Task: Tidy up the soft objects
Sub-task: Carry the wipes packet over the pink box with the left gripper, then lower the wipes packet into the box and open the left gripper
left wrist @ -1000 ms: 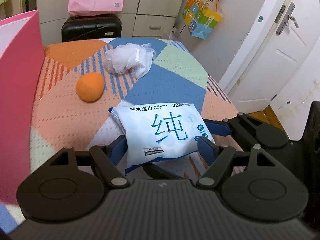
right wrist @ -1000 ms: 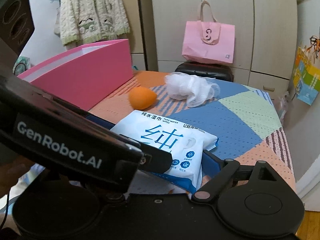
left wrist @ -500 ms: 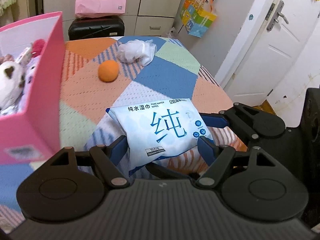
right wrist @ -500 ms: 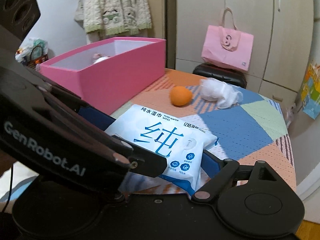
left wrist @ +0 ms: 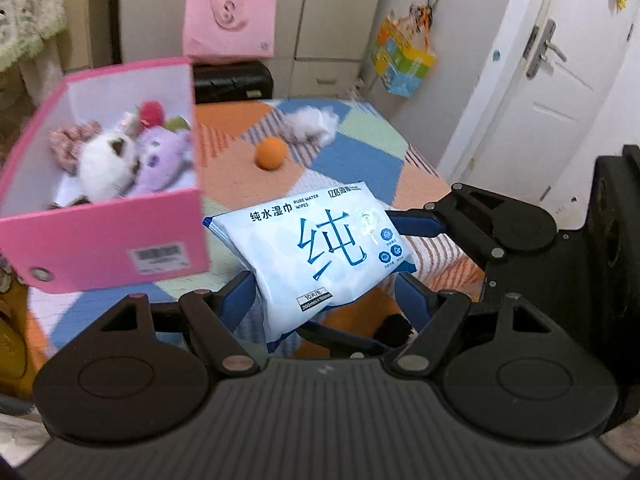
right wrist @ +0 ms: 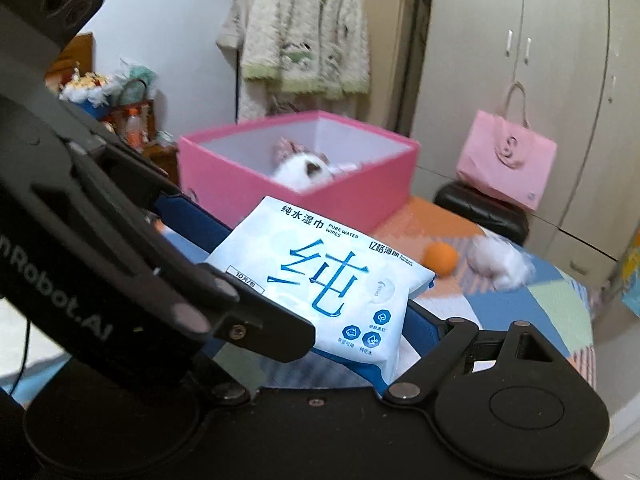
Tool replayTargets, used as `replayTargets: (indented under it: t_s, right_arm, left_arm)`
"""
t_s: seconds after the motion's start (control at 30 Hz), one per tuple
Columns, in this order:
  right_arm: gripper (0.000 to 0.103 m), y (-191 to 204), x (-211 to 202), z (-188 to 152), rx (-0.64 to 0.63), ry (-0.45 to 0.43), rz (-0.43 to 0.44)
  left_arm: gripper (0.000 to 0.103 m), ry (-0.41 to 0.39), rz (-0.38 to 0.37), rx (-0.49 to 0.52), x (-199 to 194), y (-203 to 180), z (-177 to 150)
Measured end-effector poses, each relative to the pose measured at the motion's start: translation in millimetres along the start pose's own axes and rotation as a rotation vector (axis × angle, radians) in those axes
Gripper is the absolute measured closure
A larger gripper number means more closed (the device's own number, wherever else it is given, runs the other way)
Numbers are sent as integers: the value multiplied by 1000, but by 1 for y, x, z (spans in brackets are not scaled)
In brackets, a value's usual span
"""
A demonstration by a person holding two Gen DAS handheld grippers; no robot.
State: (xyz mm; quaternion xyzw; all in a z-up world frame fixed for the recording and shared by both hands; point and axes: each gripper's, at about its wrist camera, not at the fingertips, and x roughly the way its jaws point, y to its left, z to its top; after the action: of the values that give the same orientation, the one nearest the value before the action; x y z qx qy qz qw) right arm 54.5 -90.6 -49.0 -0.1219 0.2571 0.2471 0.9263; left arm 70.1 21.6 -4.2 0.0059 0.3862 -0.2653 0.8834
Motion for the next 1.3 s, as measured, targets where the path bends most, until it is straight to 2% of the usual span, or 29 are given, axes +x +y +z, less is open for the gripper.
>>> replayTargets:
  t_s: [0.17, 0.33, 0.57, 0.77, 1.0, 1.3]
  right_arm:
    - [12, 3, -1, 30, 18, -28, 58]
    - [12, 12, 5, 58, -27, -88, 51]
    - [12, 16, 23, 91, -60, -142, 39]
    - [12, 4, 52, 115, -25, -133, 80]
    - [12, -12, 93, 136, 21, -74, 142]
    - [12, -13, 139, 129, 45, 41, 172]
  left_arm:
    - [28, -68, 22, 2, -30, 17, 8]
    - [28, -132, 40, -2, -47, 38, 23]
    - [28, -182, 43, -30, -53, 71, 48]
    - [28, -204, 29, -78, -49, 106, 68]
    - [28, -195, 23, -153, -25, 143, 80]
    - [28, -93, 18, -230, 16, 180, 78]
